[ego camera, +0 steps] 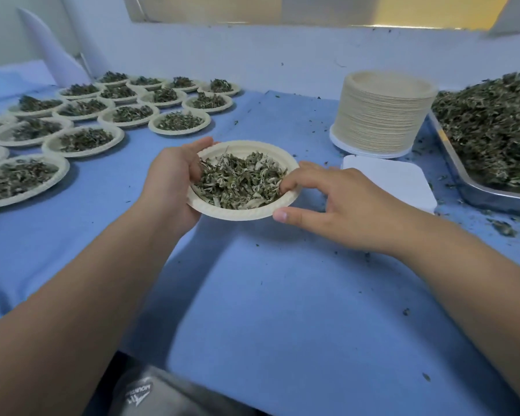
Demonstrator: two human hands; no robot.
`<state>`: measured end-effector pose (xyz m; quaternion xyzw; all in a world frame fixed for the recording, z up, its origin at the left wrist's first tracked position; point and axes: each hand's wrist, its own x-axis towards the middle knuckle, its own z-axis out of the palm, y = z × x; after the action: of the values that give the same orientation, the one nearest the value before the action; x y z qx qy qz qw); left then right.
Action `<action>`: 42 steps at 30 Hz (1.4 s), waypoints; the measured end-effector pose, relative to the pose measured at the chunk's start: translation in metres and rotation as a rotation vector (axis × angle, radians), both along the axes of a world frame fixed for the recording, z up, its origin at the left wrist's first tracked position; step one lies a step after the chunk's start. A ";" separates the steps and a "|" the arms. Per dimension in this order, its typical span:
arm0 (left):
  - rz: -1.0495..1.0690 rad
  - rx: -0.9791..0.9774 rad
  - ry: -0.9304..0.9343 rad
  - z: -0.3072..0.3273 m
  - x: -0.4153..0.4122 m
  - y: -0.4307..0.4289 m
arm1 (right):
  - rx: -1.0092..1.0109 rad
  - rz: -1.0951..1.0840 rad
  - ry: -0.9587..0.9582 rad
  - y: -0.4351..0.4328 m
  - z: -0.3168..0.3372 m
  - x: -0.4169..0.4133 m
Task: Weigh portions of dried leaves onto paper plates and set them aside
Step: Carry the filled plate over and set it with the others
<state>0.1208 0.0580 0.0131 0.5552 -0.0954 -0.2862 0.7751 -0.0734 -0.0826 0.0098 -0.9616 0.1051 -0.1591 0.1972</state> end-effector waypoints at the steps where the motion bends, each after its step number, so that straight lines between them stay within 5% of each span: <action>1: 0.009 0.019 -0.017 -0.002 0.002 0.002 | 0.018 0.003 -0.010 0.001 0.000 0.004; 21: 0.263 0.199 -0.092 -0.028 0.078 0.038 | 0.154 0.010 -0.029 0.013 -0.030 0.119; 31: 0.312 0.604 -0.667 -0.050 0.139 0.089 | 0.059 -0.058 -0.069 0.029 -0.065 0.207; 42: 0.330 0.662 -0.709 -0.057 0.151 0.087 | -0.012 -0.093 -0.022 0.035 -0.062 0.286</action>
<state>0.2717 0.1445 -0.0435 0.8415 -0.1680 0.0311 0.5125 0.2128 -0.0480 -0.0525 -0.9550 0.1466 -0.1795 0.1849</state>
